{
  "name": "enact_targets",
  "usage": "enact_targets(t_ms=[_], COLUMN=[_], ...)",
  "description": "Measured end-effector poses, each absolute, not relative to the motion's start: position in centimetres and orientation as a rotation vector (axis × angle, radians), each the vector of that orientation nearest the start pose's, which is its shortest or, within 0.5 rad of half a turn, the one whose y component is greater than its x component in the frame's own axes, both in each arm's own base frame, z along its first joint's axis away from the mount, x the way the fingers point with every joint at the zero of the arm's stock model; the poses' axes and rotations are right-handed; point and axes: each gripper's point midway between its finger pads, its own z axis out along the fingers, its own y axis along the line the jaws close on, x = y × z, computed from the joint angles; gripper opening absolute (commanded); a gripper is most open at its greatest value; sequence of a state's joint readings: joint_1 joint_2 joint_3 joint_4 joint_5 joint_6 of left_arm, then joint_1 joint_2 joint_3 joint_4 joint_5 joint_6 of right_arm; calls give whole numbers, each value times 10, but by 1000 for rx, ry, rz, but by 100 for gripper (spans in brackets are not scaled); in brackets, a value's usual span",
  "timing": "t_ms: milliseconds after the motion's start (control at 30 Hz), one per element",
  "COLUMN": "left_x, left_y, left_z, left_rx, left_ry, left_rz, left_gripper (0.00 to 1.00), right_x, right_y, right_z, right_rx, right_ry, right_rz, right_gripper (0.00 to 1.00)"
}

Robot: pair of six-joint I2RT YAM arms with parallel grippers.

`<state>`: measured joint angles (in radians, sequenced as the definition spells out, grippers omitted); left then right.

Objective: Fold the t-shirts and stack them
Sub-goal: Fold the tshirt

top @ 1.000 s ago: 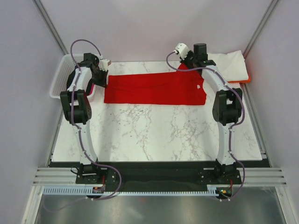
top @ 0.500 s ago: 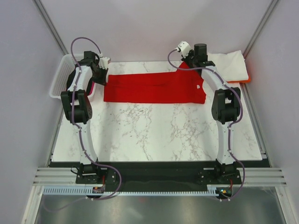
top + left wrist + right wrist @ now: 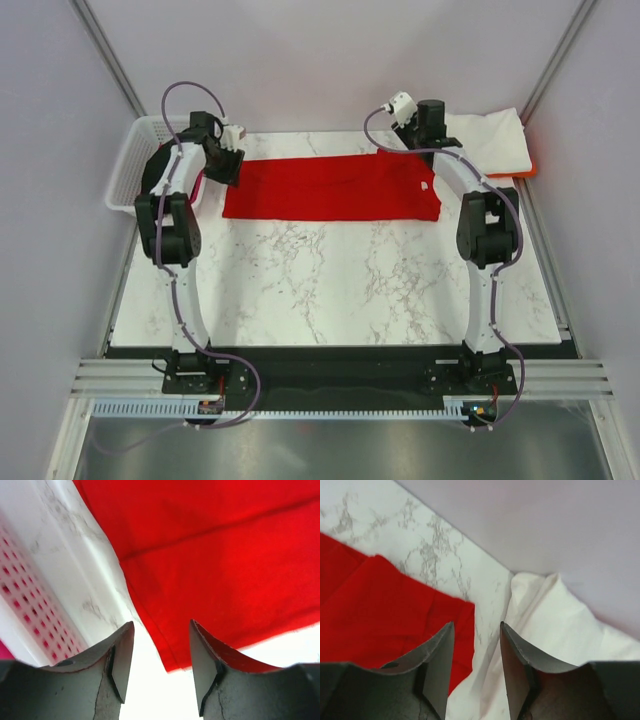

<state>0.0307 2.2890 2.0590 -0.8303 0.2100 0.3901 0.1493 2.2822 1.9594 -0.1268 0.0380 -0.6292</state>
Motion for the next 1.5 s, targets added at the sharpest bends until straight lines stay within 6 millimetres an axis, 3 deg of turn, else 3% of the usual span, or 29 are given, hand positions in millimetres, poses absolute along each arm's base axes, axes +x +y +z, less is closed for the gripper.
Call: enact_targets(t_ms=[67, 267, 367, 500, 700, 833, 1100, 1333, 1500], left_x=[523, 502, 488, 478, 479, 486, 482, 435, 379], left_y=[-7, -15, -23, -32, -30, -28, -26, -25, -25], left_z=[85, 105, 89, 60, 22, 24, 21, 21, 20], left_rx=[540, 621, 699, 760, 770, 764, 759, 765, 773], left_ry=[2547, 2504, 2532, 2590, 2658, 2642, 2625, 2657, 2705], left_rz=[-133, -122, -136, -165, -176, -161, -139, -153, -175], left_gripper=[55, 56, 55, 54, 54, 53, 51, 50, 50], right_x=[634, 561, 529, 501, 490, 484, 477, 430, 362], right_y=[60, 56, 55, 53, 49, 46, 42, 35, 32], right_z=[146, 133, 122, 89, 51, 27, 26, 24, 22], right_rx=[-740, -773, -804, -842, -865, -885, -882, -891, -924], right_ry=[1935, 2073, 2126, 2226, 2324, 2381, 2376, 2426, 2506], right_rz=[-346, -252, -205, -153, -119, -104, -102, -75, -17], right_gripper=[51, 51, 49, 47, 46, 45, 43, 42, 41])
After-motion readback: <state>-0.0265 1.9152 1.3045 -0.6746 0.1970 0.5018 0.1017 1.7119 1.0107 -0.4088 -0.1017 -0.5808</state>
